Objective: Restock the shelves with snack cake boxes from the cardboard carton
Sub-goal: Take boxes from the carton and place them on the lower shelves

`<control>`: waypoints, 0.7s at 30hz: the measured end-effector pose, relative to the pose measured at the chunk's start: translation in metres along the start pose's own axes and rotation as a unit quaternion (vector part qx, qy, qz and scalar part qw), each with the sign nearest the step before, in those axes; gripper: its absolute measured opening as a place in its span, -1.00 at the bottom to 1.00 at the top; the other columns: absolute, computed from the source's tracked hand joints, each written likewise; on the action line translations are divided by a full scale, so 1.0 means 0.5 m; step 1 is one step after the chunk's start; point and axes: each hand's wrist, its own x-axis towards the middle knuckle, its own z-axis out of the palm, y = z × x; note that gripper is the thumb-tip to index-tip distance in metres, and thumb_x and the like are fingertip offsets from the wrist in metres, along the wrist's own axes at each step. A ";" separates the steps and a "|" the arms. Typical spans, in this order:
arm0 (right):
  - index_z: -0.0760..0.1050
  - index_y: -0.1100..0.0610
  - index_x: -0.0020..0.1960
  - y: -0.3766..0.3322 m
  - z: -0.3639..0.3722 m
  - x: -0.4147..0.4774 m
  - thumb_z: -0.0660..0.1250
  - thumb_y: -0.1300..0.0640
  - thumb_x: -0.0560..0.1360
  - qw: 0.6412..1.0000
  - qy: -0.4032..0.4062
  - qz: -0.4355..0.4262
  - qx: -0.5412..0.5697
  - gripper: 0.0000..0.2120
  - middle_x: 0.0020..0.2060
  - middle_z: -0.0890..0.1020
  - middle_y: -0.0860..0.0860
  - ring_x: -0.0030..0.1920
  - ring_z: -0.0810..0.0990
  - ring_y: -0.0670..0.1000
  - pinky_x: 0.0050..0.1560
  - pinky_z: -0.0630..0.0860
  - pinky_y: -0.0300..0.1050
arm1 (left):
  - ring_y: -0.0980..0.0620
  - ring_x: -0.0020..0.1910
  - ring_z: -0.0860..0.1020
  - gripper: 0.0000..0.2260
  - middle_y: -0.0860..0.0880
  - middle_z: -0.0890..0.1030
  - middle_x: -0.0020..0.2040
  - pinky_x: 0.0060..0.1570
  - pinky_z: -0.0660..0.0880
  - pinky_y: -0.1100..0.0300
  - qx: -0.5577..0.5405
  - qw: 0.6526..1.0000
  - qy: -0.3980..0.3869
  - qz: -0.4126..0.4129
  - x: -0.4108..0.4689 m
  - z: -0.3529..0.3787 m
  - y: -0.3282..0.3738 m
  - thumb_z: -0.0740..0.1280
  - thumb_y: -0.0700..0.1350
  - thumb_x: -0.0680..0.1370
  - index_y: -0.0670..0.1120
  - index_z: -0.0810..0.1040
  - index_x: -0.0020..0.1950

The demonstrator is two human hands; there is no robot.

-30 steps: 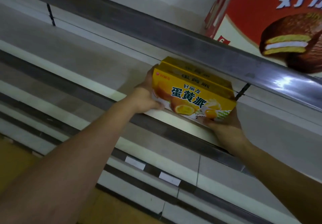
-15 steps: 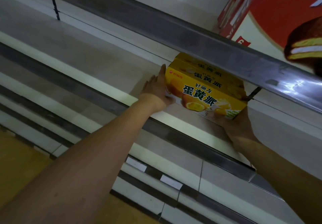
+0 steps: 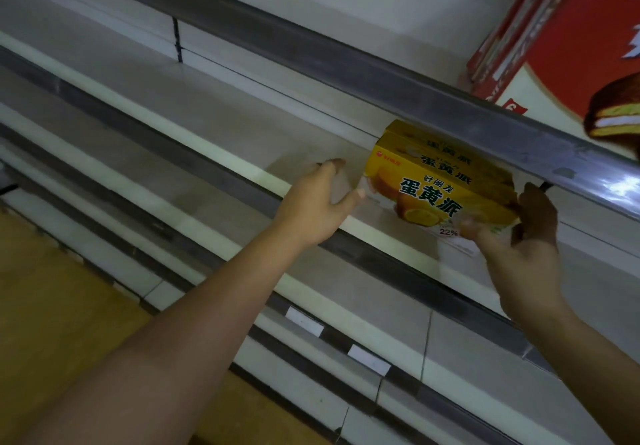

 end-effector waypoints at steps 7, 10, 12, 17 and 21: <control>0.24 0.04 0.53 -0.104 0.098 -0.089 0.49 0.01 0.50 0.996 -0.062 -0.058 -0.034 -0.29 0.38 0.43 -0.03 0.32 0.44 -0.28 0.37 0.39 -0.26 | 0.18 0.10 0.59 -0.69 0.10 0.64 0.16 0.14 0.51 0.31 -0.062 0.991 0.084 -0.080 -0.168 -0.149 -0.091 0.38 0.09 0.60 0.03 0.59 0.31; 0.22 0.02 0.56 -0.131 0.177 -0.154 0.43 -0.15 0.42 0.988 -0.125 -0.070 -0.058 -0.20 0.48 0.37 -0.01 0.44 0.35 -0.07 0.42 0.33 -0.05 | 0.20 0.07 0.60 -0.70 0.14 0.64 0.09 0.03 0.46 0.45 -0.052 0.986 0.100 -0.123 -0.245 -0.199 -0.141 0.38 0.10 0.59 0.02 0.61 0.27; 0.25 0.07 0.56 -0.142 0.238 -0.201 0.47 -0.06 0.43 0.982 -0.171 -0.065 -0.045 -0.22 0.48 0.38 -0.01 0.46 0.34 -0.08 0.47 0.33 -0.04 | 0.23 0.05 0.60 -0.71 0.16 0.65 0.08 -0.02 0.44 0.49 -0.035 0.983 0.105 -0.143 -0.302 -0.224 -0.178 0.38 0.12 0.59 0.03 0.63 0.25; 0.23 0.07 0.58 -0.137 0.394 -0.335 0.50 0.00 0.47 0.947 -0.318 -0.040 -0.031 -0.23 0.47 0.35 -0.10 0.44 0.32 -0.14 0.43 0.29 -0.15 | 0.20 0.03 0.60 -0.76 0.17 0.66 0.03 0.01 0.54 0.28 -0.038 0.968 0.096 -0.227 -0.449 -0.266 -0.276 0.37 0.15 0.59 0.07 0.65 0.17; 0.26 0.02 0.55 -0.120 0.523 -0.461 0.50 -0.01 0.50 0.904 -0.424 -0.045 -0.030 -0.29 0.39 0.37 -0.18 0.38 0.34 -0.21 0.39 0.30 -0.23 | 0.17 0.02 0.60 -0.82 0.14 0.64 0.05 -0.03 0.53 0.29 -0.043 0.945 0.127 -0.299 -0.582 -0.286 -0.360 0.35 0.11 0.62 0.08 0.63 0.14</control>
